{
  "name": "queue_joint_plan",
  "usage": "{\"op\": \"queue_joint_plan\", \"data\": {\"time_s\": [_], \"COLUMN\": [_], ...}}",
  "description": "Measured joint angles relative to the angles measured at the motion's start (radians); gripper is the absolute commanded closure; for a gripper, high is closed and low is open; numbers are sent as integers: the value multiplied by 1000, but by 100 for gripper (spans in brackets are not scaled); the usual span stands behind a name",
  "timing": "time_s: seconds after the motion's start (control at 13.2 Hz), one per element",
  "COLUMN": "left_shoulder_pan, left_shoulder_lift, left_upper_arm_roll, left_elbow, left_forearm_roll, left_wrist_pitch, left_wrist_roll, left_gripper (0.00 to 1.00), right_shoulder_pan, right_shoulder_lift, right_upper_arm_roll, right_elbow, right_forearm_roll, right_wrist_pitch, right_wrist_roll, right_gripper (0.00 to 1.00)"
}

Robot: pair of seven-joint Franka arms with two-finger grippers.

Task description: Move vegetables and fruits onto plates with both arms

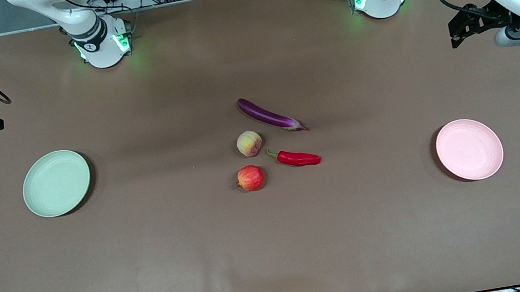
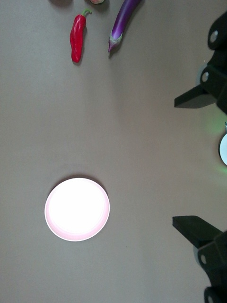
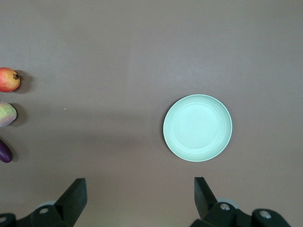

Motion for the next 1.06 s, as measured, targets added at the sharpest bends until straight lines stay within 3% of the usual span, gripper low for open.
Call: {"op": "queue_joint_plan", "data": {"time_s": [1.06], "left_shoulder_pan": [0], "left_shoulder_lift": [0], "left_upper_arm_roll": [0], "left_elbow": [0], "left_forearm_roll": [0], "left_wrist_pitch": [12], "left_wrist_roll": [0], "left_gripper": [0], "right_shoulder_pan": [-20], "right_shoulder_lift": [0], "right_upper_arm_roll": [-4], "right_elbow": [0], "right_forearm_roll": [23], "right_wrist_pitch": [-19], "right_wrist_roll": [0], "right_gripper": [0]}}
